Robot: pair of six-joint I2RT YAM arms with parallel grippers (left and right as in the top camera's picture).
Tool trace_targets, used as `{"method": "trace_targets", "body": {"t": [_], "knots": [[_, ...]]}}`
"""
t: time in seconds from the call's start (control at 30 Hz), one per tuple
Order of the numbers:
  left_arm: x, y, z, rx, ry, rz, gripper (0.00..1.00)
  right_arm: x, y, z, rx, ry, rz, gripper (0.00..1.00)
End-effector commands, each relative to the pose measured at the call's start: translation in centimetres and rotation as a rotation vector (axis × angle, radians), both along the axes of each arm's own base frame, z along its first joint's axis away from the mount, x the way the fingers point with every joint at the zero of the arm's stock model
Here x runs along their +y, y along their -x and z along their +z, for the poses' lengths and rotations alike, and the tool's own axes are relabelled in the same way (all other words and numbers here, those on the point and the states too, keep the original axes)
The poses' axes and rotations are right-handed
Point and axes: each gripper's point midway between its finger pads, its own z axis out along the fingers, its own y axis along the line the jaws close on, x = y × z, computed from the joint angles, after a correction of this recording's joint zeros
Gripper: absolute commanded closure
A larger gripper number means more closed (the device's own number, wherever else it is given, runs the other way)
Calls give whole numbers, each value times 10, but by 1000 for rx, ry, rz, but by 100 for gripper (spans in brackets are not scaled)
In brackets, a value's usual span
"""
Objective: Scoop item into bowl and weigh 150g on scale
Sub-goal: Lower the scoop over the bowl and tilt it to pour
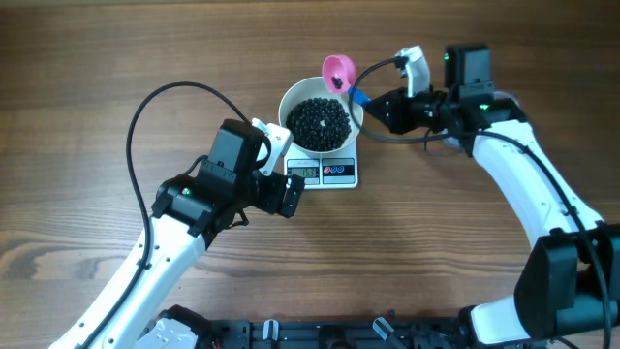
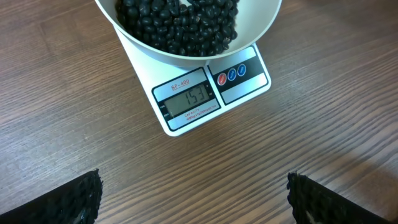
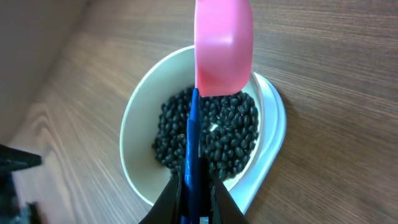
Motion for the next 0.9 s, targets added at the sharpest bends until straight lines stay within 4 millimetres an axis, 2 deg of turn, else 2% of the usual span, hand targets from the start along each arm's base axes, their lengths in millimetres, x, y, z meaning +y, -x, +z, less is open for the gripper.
{"method": "trace_targets", "body": {"t": [0.0,0.2,0.4,0.7,0.87], "knots": [[-2,-4,6,-17,3,3,0,-2,-10,-15,-100,208,3,96],[-2,-4,6,-17,3,2,0,10,-4,-28,-255,465,154,96],[-2,-4,6,-17,3,2,0,11,-5,-31,-320,624,178,96],[-2,-4,6,-17,3,2,0,9,6,-40,-315,680,261,96],[-2,-4,6,-17,3,2,0,15,15,-42,-291,646,297,96]]}}
